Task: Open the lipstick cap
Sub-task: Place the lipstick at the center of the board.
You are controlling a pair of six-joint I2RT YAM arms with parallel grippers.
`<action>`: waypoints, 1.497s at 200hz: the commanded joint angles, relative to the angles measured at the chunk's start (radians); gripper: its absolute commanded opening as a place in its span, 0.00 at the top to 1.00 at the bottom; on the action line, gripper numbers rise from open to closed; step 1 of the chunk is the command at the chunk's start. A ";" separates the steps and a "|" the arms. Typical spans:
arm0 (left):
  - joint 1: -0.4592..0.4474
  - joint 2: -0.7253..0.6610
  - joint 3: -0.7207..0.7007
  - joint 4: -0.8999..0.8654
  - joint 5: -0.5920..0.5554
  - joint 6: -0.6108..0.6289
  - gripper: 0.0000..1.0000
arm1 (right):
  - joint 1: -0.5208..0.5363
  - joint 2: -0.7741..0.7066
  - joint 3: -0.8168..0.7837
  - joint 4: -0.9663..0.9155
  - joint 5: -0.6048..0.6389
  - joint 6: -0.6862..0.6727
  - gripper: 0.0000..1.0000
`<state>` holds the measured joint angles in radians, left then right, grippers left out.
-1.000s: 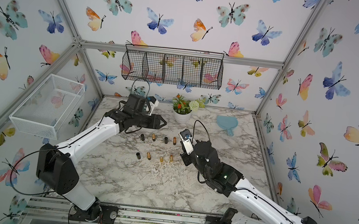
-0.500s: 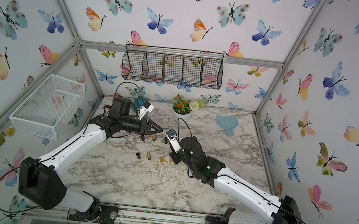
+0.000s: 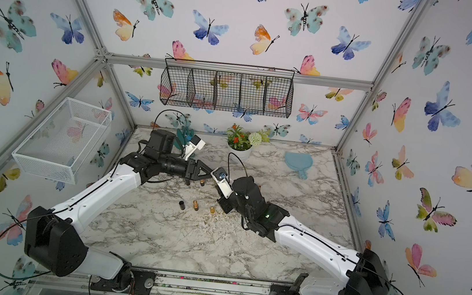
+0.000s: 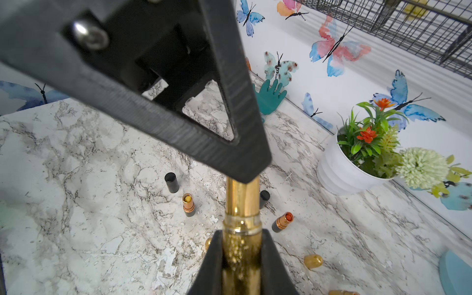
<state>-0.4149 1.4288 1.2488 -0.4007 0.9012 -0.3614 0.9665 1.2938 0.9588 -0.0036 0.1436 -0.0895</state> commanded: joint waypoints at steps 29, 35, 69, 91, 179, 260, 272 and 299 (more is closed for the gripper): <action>-0.030 0.016 -0.002 0.014 0.039 0.030 0.50 | -0.001 0.016 0.027 0.046 -0.024 0.002 0.98; -0.032 0.017 -0.002 0.015 0.041 0.030 0.52 | -0.001 0.017 0.029 0.047 -0.023 0.001 0.98; -0.033 0.020 0.000 0.014 0.047 0.032 0.67 | 0.000 0.029 0.032 0.040 -0.019 -0.004 0.98; -0.034 0.020 -0.002 0.014 0.045 0.035 0.73 | -0.002 0.030 0.025 0.041 -0.017 -0.003 0.98; -0.032 0.011 0.016 0.016 0.002 0.023 0.92 | -0.002 0.021 0.044 -0.006 0.088 0.004 0.54; -0.240 0.131 0.120 0.041 -0.601 0.090 0.87 | -0.001 -0.223 0.040 -0.153 0.258 -0.008 0.48; -0.313 0.169 0.125 0.070 -0.727 0.110 0.86 | -0.002 -0.260 0.039 -0.171 0.309 -0.006 0.48; -0.435 0.293 0.162 0.114 -0.858 0.151 0.84 | -0.001 -0.325 0.050 -0.221 0.433 0.011 0.48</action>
<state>-0.7650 1.6211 1.3712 -0.3298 0.2790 -0.2756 0.9672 1.0065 0.9775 -0.1467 0.4320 -0.0975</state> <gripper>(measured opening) 0.164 0.521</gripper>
